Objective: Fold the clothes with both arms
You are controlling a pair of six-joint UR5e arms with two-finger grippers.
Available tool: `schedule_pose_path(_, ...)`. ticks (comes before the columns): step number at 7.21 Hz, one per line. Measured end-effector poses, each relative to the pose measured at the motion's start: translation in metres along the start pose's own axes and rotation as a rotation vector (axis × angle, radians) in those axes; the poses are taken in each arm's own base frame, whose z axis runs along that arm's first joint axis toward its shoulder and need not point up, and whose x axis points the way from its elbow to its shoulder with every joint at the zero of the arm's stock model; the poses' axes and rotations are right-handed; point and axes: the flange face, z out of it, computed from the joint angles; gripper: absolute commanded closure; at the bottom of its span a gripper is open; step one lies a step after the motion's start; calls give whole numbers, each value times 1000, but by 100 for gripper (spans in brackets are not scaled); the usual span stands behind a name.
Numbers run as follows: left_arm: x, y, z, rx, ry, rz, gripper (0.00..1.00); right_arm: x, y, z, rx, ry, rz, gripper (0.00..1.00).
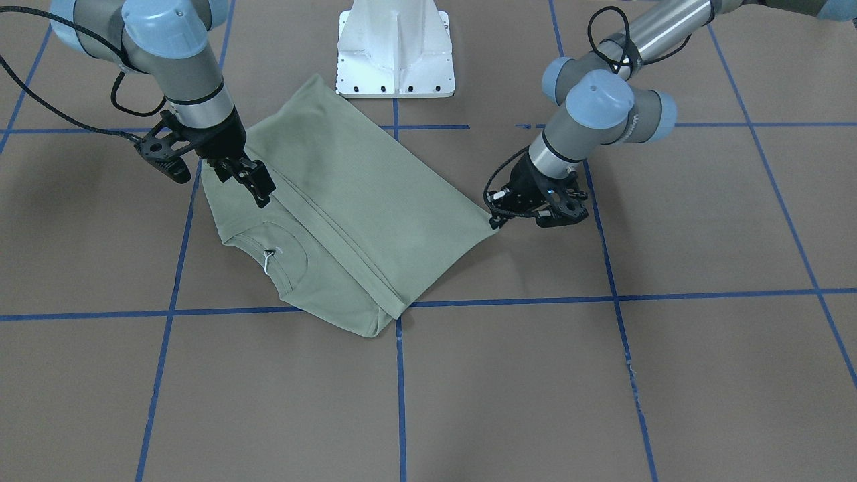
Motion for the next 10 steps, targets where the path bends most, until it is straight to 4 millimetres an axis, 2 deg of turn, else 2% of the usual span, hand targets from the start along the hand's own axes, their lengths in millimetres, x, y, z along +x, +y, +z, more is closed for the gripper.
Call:
schedule_pose_path(3, 87, -131, 17, 131, 34, -26, 100, 0, -3, 0, 17, -3, 0, 0)
schedule_pose_path(4, 98, -166, 28, 181, 48, -11, 99, -1, -3, -1, 24, -10, 1, 0)
schedule_pose_path(5, 101, -188, 33, 220, 43, 5, 62, -3, -2, -3, 35, -17, 3, 0)
schedule_pose_path(6, 104, -197, 35, 236, 42, 16, 38, -5, -3, -3, 48, -21, 3, 0)
schedule_pose_path(7, 110, -193, 37, 234, 50, 28, 32, -4, -4, 1, 56, -16, 1, 0)
schedule_pose_path(8, 118, -181, 36, 226, 69, 47, 30, -4, -6, 5, 60, -9, 1, 0)
schedule_pose_path(10, 117, -167, 27, 204, 97, 110, 29, -3, -11, 5, 67, -7, 4, 0)
